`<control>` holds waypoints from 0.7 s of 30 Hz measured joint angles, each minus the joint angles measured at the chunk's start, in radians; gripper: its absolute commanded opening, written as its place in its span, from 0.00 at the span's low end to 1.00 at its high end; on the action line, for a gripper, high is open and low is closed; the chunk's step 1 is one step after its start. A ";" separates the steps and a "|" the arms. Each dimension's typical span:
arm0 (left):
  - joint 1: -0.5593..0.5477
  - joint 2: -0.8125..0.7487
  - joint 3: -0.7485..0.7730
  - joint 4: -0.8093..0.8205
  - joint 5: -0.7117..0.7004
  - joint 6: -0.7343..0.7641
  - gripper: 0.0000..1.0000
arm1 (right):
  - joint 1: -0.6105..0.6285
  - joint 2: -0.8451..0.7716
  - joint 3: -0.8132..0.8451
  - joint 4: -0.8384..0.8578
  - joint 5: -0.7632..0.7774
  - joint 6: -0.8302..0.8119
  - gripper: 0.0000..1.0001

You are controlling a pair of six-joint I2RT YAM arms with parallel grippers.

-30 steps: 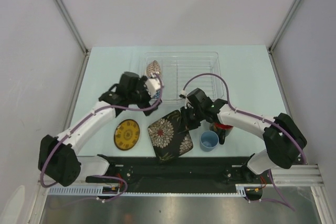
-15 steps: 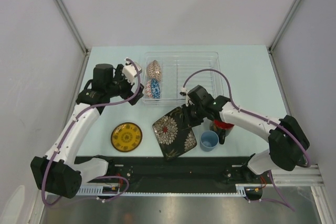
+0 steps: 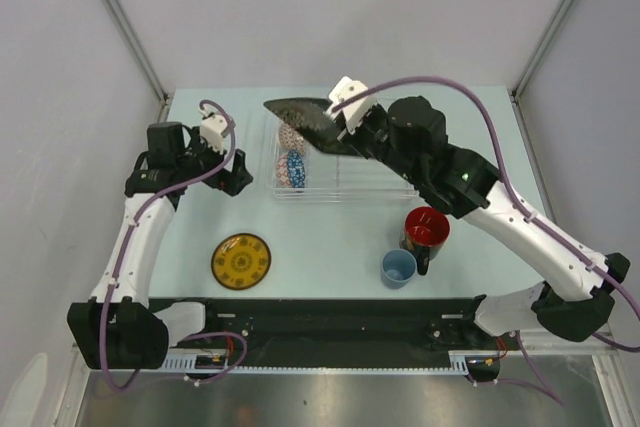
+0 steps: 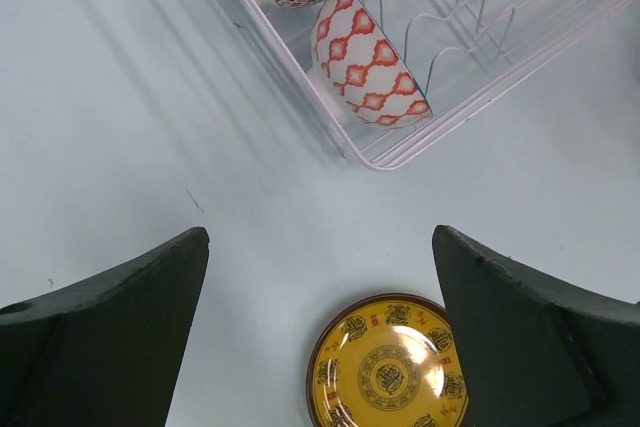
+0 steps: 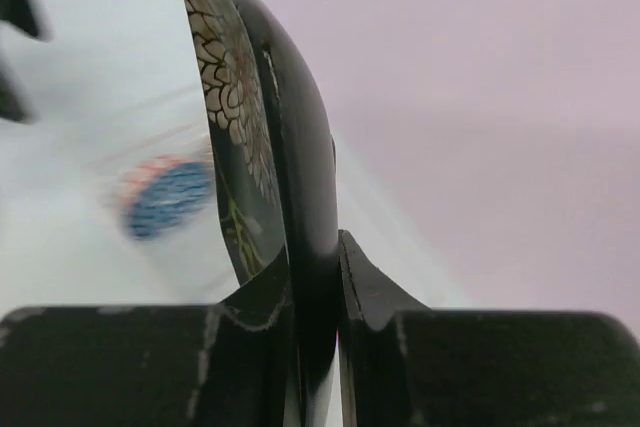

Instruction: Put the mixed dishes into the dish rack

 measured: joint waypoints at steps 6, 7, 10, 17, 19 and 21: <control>0.030 0.004 -0.001 -0.004 0.029 -0.021 1.00 | -0.030 0.128 0.053 0.214 0.162 -0.506 0.00; 0.030 0.009 -0.001 -0.003 0.035 -0.025 1.00 | -0.059 0.190 0.087 0.234 0.181 -0.568 0.00; 0.030 0.045 -0.001 0.005 0.050 -0.044 1.00 | -0.126 0.344 0.160 0.245 0.196 -0.679 0.00; 0.030 0.149 0.000 0.029 0.066 -0.077 1.00 | -0.224 0.624 0.324 0.140 0.130 -0.784 0.00; 0.030 0.157 0.000 0.040 0.069 -0.078 1.00 | -0.231 0.650 0.329 0.121 0.097 -0.785 0.00; 0.030 0.162 0.000 0.049 0.071 -0.078 1.00 | -0.232 0.665 0.333 0.096 0.067 -0.784 0.00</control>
